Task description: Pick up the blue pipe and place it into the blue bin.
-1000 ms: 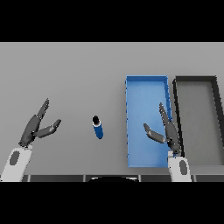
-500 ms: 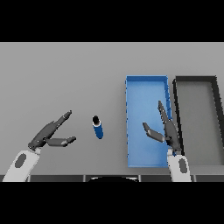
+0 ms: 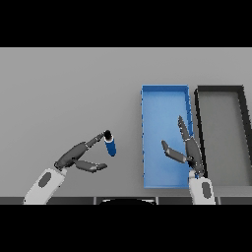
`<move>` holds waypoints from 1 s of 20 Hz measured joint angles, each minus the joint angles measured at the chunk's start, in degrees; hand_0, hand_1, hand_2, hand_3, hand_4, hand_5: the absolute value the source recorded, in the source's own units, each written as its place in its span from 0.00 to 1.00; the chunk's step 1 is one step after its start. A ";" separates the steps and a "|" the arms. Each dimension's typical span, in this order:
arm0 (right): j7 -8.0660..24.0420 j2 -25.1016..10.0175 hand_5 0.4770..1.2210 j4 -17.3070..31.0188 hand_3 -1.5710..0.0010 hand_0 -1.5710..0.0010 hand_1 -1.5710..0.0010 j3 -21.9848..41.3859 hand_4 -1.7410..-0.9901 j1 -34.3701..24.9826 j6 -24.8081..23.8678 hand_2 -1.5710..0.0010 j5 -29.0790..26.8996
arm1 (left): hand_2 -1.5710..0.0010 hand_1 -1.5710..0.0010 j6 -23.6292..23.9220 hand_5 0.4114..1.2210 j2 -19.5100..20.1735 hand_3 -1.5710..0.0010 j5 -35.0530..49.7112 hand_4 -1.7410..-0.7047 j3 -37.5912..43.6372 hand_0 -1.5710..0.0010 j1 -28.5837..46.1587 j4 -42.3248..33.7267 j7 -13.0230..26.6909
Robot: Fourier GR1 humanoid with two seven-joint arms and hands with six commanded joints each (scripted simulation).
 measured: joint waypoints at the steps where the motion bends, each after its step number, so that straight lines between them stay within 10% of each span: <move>1: 0.85 -0.28 0.19 -0.32 1.00 1.00 1.00 -0.38 0.62 -0.30 0.07 1.00 -0.49 | 1.00 1.00 -0.18 0.04 -0.76 1.00 -0.47 0.60 -0.41 1.00 -0.07 1.05 -0.86; 12: 0.28 -0.12 0.17 -0.58 1.00 1.00 1.00 -0.38 0.63 1.17 0.14 1.00 -0.38 | 0.99 1.00 0.21 0.12 -12.37 0.99 -2.77 0.61 -2.37 1.00 -8.34 13.61 -2.96; 14: 0.57 0.07 0.17 0.08 1.00 1.00 1.00 -0.68 0.64 0.47 -0.19 1.00 -0.42 | 0.81 0.90 0.43 0.24 -14.89 0.84 -1.59 0.51 -1.84 0.99 -9.11 15.37 -4.10; 17: 0.49 -0.41 0.17 0.32 1.00 1.00 1.00 -1.07 0.64 0.38 -0.28 1.00 -0.32 | 0.44 0.50 1.05 0.61 -17.41 0.44 1.32 0.31 -0.24 0.57 -8.68 16.54 -4.44; 20: -0.64 -0.18 0.18 0.38 1.00 1.00 1.00 -0.65 0.64 0.41 0.21 1.00 -0.44 | 0.23 0.26 2.02 0.80 -18.34 0.26 0.79 0.16 -0.40 0.29 -7.58 15.68 -5.68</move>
